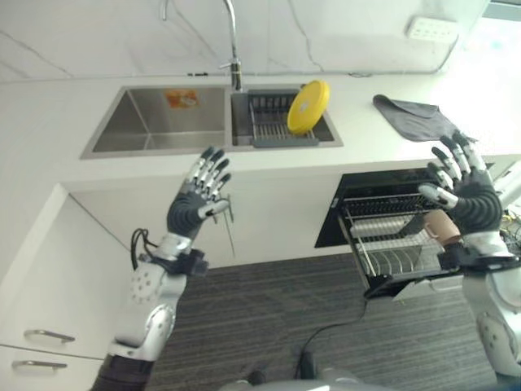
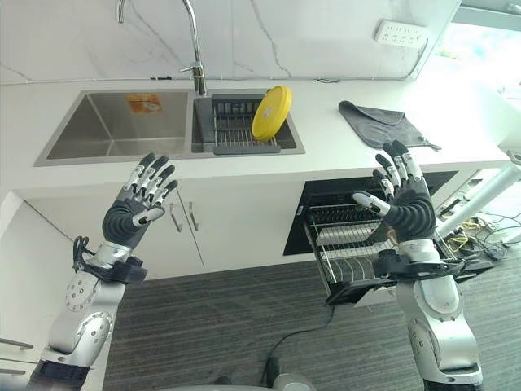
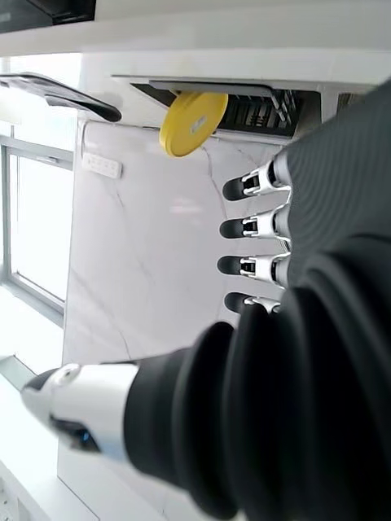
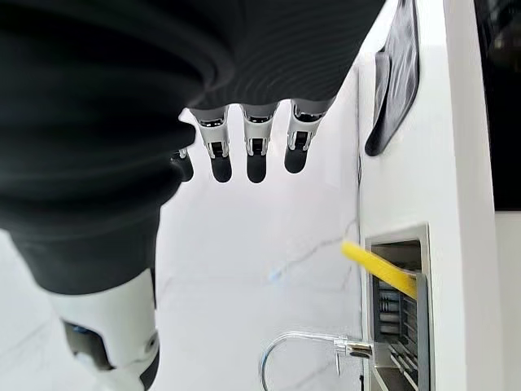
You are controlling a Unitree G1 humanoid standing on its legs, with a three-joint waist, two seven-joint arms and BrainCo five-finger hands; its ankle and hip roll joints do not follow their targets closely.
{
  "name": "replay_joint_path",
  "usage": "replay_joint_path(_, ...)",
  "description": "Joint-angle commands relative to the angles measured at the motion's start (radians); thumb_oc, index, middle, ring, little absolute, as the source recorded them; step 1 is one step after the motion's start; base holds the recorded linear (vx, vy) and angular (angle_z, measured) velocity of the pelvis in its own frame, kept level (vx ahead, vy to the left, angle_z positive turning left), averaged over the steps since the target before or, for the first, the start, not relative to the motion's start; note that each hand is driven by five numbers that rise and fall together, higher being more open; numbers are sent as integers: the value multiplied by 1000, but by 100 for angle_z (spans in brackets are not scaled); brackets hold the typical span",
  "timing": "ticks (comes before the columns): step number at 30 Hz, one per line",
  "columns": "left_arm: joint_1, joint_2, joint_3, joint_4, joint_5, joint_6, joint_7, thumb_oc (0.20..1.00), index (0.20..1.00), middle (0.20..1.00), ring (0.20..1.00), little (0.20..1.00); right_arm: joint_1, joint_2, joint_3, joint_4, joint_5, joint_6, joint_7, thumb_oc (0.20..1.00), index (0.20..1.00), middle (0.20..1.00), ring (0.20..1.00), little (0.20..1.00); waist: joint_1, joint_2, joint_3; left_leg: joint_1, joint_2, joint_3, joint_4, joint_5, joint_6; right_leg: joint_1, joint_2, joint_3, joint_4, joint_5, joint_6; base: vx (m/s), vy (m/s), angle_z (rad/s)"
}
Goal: Place the dishes in the dishwasher.
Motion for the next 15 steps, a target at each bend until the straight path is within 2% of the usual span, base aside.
replay_joint_path(1,-34,17,18,-60,11,-75,23,1000,1000,1000,1000,1000,-68,-24,-37,-11,18,-72,-8,1000,1000,1000,1000,1000,1,19,-26,15,52,-80,17,-9,-90,-13,21,21,27,-3,33,56,-178,-9)
replay_joint_path(3,-20,18,31,-59,-1,-91,14,1000,1000,1000,1000,1000,-57,-31,-50,-9,24,-63,5,1000,1000,1000,1000,1000,-5,18,-27,-8,57,-54,96,-36,-100,-2,19,21,23,-10,19,43,-220,-4)
replay_joint_path(5,-16,17,34,-63,-4,-93,11,1000,1000,1000,1000,1000,-57,-33,-54,-8,21,-63,11,1000,1000,1000,1000,1000,-7,15,-23,-31,66,-44,171,-37,-107,-2,15,20,25,-15,9,-11,-165,-2)
replay_joint_path(6,-12,12,32,-63,2,-99,15,1000,1000,1000,1000,1000,-54,-30,-55,-5,13,-65,21,1000,1000,1000,1000,1000,-9,8,-11,-91,91,-35,327,-1,-132,2,14,22,27,-20,-11,-29,-197,1)
replay_joint_path(9,2,7,37,-74,8,-101,23,1000,1000,1000,1000,1000,-55,-35,-53,-11,4,-54,29,1000,1000,1000,1000,1000,-10,-1,7,-188,111,-37,565,33,-151,7,14,27,33,-19,-38,2,-164,12)
replay_joint_path(11,16,3,43,-73,0,-98,12,1000,1000,1000,1000,1000,-54,-31,-56,-18,-15,-42,29,1000,1000,1000,1000,1000,-4,4,14,-204,146,-33,515,47,-151,18,21,20,39,-25,-34,86,-32,7)
replay_joint_path(13,29,4,47,-67,-20,-107,-3,1000,1000,1000,1000,1000,-59,-28,-50,-14,-22,-37,31,1000,1000,1000,1000,1000,6,13,20,-194,179,-24,378,86,-158,36,27,16,36,-43,-28,147,104,7)
replay_joint_path(14,35,0,43,-60,-19,-116,-5,1000,1000,1000,1000,1000,-64,-31,-43,-14,-20,-36,37,1000,1000,1000,1000,1000,13,25,22,-187,211,-25,232,125,-169,56,32,21,26,-59,-20,341,310,11)
replay_joint_path(15,41,1,26,-48,-6,-145,4,1000,1000,1000,1000,1000,-50,-52,-49,-12,-1,-52,61,1000,1000,1000,1000,1000,21,49,29,-190,266,-41,2,257,-213,100,49,41,-1,-82,-11,330,303,19)
